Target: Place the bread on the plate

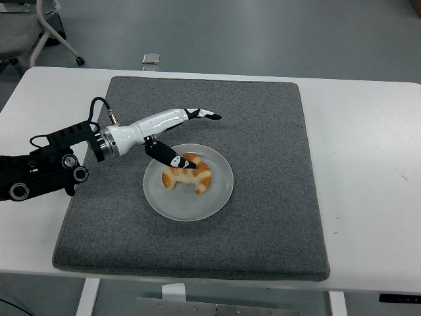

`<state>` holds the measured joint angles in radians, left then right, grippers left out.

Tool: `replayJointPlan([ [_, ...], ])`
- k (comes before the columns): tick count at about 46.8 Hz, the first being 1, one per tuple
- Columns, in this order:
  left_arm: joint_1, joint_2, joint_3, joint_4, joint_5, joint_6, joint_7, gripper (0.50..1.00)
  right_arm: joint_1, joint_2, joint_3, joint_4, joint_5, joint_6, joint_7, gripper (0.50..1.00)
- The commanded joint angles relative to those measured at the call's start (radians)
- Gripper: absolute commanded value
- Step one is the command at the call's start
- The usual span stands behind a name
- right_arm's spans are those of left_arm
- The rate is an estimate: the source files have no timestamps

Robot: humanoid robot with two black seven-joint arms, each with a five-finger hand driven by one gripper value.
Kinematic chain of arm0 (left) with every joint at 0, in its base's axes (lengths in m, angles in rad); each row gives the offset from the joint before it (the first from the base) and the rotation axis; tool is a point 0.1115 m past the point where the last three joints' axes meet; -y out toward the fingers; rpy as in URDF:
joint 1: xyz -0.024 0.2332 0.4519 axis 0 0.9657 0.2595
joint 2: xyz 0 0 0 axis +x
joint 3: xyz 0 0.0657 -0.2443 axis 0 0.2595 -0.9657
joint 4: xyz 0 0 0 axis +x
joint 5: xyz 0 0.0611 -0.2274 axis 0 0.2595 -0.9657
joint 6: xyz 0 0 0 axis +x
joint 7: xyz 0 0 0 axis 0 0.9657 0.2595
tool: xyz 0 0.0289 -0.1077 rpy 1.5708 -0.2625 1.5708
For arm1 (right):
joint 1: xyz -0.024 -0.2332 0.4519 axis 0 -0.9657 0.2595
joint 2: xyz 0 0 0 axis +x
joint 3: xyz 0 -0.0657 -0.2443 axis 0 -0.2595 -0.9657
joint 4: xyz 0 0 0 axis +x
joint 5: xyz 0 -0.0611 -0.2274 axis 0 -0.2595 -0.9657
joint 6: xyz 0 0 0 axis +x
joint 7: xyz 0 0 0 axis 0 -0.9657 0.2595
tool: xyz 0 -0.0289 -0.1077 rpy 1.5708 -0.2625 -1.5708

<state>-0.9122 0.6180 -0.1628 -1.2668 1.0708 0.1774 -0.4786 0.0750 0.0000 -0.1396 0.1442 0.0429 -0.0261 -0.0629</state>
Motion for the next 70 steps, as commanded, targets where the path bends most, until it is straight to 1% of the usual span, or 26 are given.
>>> replayJointPlan([
  [1, 0.001, 0.0, -0.046, 0.004, -0.037, -0.044, 0.0, 0.988, 0.0, 0.0, 0.0, 0.0, 0.0, 0.0, 0.0, 0.93],
  [6, -0.001, 0.002, -0.106, 0.006, -0.106, -0.101, 0.0, 0.988, 0.0, 0.0, 0.0, 0.0, 0.0, 0.0, 0.0, 0.93],
  [9, -0.001, 0.002, -0.145, 0.012, -0.152, -0.122, 0.0, 0.988, 0.0, 0.0, 0.0, 0.0, 0.0, 0.0, 0.0, 0.93],
  [17, -0.004, -0.009, -0.234, 0.063, -0.258, -0.13, 0.002, 0.988, 0.0, 0.0, 0.0, 0.0, 0.0, 0.0, 0.0, 0.93],
  [22, -0.004, -0.012, -0.265, 0.098, -0.369, -0.14, 0.002, 0.988, 0.0, 0.0, 0.0, 0.0, 0.0, 0.0, 0.0, 0.93],
  [27, -0.004, -0.012, -0.271, 0.142, -0.535, -0.2, 0.005, 0.988, 0.0, 0.0, 0.0, 0.002, 0.0, 0.0, 0.0, 0.93],
  [32, -0.004, -0.012, -0.273, 0.21, -0.716, -0.266, 0.005, 0.988, 0.0, 0.0, 0.0, 0.0, 0.0, 0.0, 0.0, 0.93],
  [36, -0.002, -0.014, -0.273, 0.274, -0.798, -0.306, 0.005, 0.988, 0.0, 0.0, 0.0, 0.002, -0.002, 0.0, 0.0, 0.93],
  [39, -0.002, -0.018, -0.274, 0.313, -0.824, -0.331, 0.005, 0.988, 0.0, 0.0, 0.0, 0.0, -0.002, 0.0, 0.0, 0.93],
  [45, 0.006, -0.052, -0.293, 0.386, -0.876, -0.369, 0.005, 0.988, 0.0, 0.0, 0.0, 0.002, -0.002, 0.0, 0.0, 0.93],
  [49, 0.01, -0.066, -0.299, 0.426, -0.93, -0.401, 0.005, 0.988, 0.0, 0.0, 0.0, 0.002, -0.002, 0.0, 0.0, 0.93],
  [54, 0.01, -0.089, -0.296, 0.474, -0.997, -0.427, 0.009, 0.988, 0.0, 0.0, 0.0, 0.002, -0.002, 0.002, 0.0, 0.93],
  [70, 0.013, -0.132, -0.293, 0.561, -1.08, -0.443, 0.018, 0.988, 0.0, 0.0, 0.0, 0.002, -0.002, 0.0, 0.0, 0.93],
])
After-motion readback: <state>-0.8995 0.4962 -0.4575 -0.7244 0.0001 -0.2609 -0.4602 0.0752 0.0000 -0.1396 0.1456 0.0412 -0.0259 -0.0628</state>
